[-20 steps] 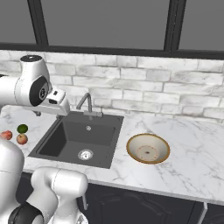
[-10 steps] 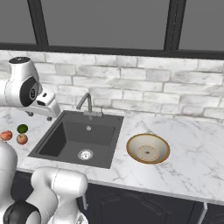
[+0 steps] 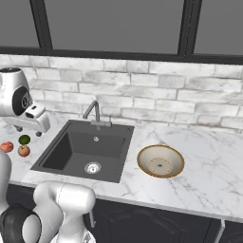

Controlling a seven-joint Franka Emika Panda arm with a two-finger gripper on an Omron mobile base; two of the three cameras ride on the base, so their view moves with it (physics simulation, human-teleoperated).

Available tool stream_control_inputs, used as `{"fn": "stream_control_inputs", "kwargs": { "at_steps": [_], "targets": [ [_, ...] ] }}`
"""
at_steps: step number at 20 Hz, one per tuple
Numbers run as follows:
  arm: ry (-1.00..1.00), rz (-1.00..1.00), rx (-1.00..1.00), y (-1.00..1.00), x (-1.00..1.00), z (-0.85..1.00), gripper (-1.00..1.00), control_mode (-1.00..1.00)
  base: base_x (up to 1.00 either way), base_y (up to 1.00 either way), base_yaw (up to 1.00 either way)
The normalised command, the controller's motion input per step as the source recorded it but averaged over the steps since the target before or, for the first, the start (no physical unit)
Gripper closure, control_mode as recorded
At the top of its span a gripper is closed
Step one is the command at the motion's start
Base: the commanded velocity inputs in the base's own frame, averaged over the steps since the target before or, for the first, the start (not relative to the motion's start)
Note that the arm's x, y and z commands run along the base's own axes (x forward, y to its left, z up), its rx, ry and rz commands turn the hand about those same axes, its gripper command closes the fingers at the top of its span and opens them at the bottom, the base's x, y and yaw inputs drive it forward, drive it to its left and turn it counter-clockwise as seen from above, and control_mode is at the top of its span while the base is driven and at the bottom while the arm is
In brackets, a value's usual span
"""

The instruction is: There is a mixed pile of frozen fruits and vegetables on the counter. Locate all the frozen vegetables and place the items in a bowl on the counter. Take all the frozen fruits and defrost them in a running sink.

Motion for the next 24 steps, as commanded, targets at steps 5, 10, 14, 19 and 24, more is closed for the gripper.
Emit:
{"fn": "stream_control_inputs", "kwargs": {
  "at_steps": [5, 10, 14, 19, 24],
  "targets": [
    [0.15, 0.01, 0.0, 0.56, 0.02, -0.29, -1.0, -1.0, 0.0, 0.0, 0.0],
    [0.12, 0.04, 0.0, 0.59, 0.03, -0.31, -1.0, -1.0, 0.0, 0.0, 0.0],
    [0.1, 0.09, 0.0, 0.54, 0.05, -0.34, -1.0, -1.0, 0.0, 0.0, 0.0],
    [0.02, 0.17, -0.01, 0.46, 0.05, -0.26, -1.0, -1.0, 0.0, 0.0, 0.0],
    [0.0, 0.17, -0.02, 0.5, 0.05, -0.33, -1.0, -1.0, 0.0, 0.0, 0.0]
  ]
}}
